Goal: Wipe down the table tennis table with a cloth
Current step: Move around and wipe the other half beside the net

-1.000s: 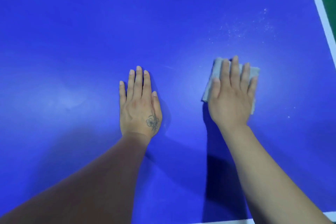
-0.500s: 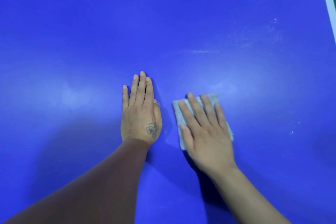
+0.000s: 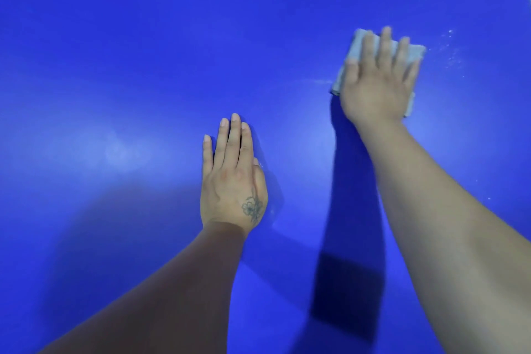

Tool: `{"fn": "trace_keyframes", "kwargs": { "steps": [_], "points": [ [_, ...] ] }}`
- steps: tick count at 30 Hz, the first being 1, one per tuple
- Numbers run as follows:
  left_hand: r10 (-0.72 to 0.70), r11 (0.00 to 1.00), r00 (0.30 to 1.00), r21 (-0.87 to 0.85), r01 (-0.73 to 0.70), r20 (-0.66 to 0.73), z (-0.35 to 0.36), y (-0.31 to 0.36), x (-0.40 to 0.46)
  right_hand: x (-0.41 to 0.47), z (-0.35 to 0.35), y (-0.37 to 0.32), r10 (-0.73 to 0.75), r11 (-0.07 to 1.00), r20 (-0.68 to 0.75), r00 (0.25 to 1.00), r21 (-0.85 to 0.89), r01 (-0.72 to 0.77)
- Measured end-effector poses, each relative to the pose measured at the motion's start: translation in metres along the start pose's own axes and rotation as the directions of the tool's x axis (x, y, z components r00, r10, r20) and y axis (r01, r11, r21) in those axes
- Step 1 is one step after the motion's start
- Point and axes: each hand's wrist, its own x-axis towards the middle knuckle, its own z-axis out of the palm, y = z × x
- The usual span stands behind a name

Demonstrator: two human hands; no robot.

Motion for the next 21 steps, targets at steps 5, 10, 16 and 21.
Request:
{"fn": "trace_keyframes", "kwargs": {
  "steps": [5, 10, 16, 21],
  "points": [
    [0.000, 1.000, 1.000, -0.031, -0.001, -0.025, -0.001, 0.000, 0.000, -0.026, 0.020, -0.057, -0.308, 0.951, -0.026, 0.951, -0.036, 0.307],
    [0.001, 1.000, 1.000, -0.012, -0.001, 0.005, -0.002, 0.000, 0.000, -0.109, 0.020, -0.030, -0.451, 0.892, -0.006, 0.893, -0.034, 0.450],
    [-0.007, 0.999, 0.999, 0.033, 0.006, 0.039, -0.001, 0.000, 0.000, -0.142, 0.000, 0.060, -0.223, 0.974, -0.035, 0.974, -0.057, 0.220],
    [-0.012, 1.000, 0.999, 0.021, 0.012, 0.030, 0.001, 0.000, 0.000, -0.063, -0.015, 0.097, 0.091, 0.995, -0.065, 0.994, -0.040, -0.094]
  ]
}}
